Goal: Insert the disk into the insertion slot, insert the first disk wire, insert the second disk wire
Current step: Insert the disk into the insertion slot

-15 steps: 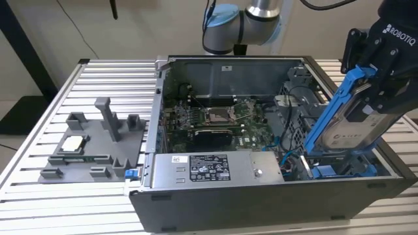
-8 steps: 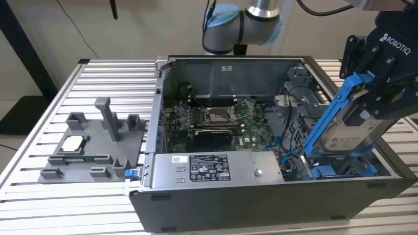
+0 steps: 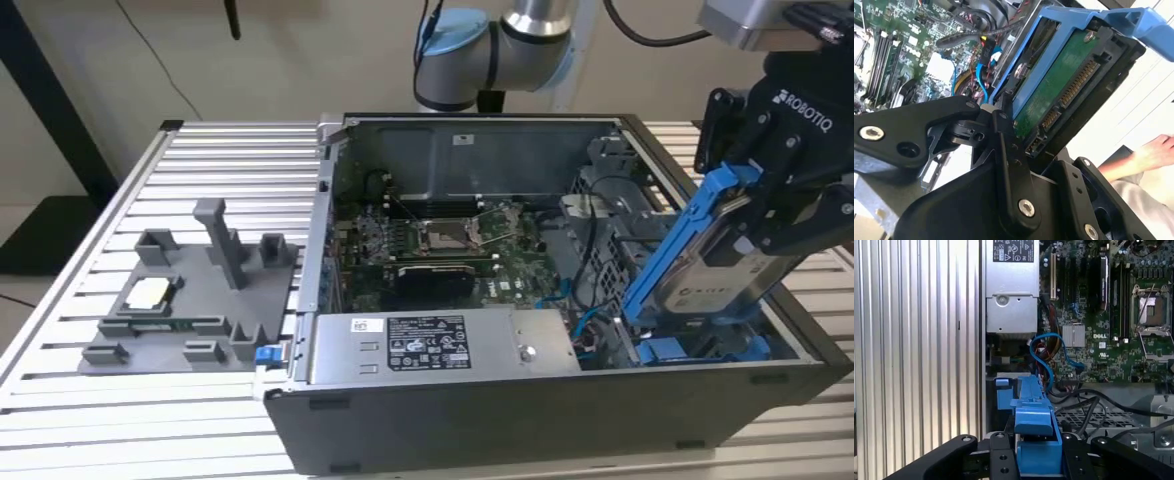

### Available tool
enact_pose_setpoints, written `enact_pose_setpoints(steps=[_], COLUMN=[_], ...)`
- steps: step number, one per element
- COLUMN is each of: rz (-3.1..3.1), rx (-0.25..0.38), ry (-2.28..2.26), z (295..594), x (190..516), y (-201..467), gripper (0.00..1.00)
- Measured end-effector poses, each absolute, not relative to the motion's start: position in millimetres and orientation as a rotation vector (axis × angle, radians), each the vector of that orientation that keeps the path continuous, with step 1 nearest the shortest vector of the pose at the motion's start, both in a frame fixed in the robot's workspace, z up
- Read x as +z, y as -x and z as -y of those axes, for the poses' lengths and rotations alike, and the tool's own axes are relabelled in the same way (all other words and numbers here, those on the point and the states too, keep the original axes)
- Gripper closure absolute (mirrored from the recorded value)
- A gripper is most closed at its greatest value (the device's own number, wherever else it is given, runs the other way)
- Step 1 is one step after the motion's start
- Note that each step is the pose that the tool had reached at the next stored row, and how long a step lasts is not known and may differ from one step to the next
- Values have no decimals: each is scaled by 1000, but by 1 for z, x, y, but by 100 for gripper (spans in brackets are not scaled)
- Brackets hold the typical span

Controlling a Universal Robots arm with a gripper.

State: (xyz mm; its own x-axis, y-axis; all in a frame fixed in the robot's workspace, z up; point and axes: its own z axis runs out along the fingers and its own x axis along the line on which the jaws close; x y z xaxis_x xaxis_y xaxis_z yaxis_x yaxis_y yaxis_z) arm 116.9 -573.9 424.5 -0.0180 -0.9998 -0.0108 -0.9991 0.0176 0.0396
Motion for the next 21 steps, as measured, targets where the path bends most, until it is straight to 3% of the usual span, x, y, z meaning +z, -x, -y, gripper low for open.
enact_pose_setpoints(steps=[21], rz=[2227], rx=[-59], ry=[-2189], z=[574], x=[394], y=[-125], gripper=[67])
